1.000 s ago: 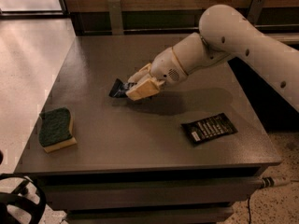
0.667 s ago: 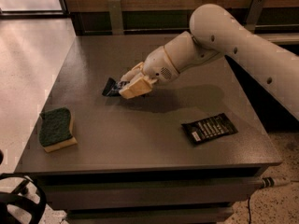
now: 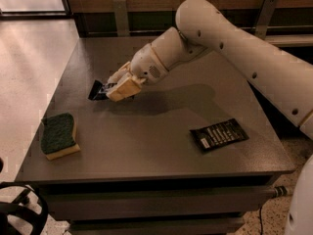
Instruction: Move rxbar blueberry near sponge
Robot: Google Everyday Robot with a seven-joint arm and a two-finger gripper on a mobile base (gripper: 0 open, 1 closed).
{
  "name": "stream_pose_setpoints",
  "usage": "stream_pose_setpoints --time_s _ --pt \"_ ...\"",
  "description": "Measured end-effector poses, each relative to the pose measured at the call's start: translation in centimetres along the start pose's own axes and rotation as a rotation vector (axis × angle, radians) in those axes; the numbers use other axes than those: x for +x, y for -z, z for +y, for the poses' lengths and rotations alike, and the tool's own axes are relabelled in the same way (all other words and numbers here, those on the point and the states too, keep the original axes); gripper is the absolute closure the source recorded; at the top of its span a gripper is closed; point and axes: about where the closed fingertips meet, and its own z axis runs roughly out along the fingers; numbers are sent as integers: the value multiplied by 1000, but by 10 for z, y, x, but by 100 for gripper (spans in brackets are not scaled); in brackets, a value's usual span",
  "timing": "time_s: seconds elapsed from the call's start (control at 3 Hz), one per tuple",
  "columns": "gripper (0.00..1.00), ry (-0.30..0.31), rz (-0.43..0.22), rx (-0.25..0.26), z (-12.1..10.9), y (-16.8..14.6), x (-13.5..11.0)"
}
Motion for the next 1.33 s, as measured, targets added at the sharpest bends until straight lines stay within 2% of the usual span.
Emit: stream_pose_setpoints --time_s 0.33,0.67,1.33 --pt "100 25 -4 -30 2 -16 -10" --pt "81 25 -3 -33 3 -18 -10" --pt "35 28 -3 -42 4 -22 -11"
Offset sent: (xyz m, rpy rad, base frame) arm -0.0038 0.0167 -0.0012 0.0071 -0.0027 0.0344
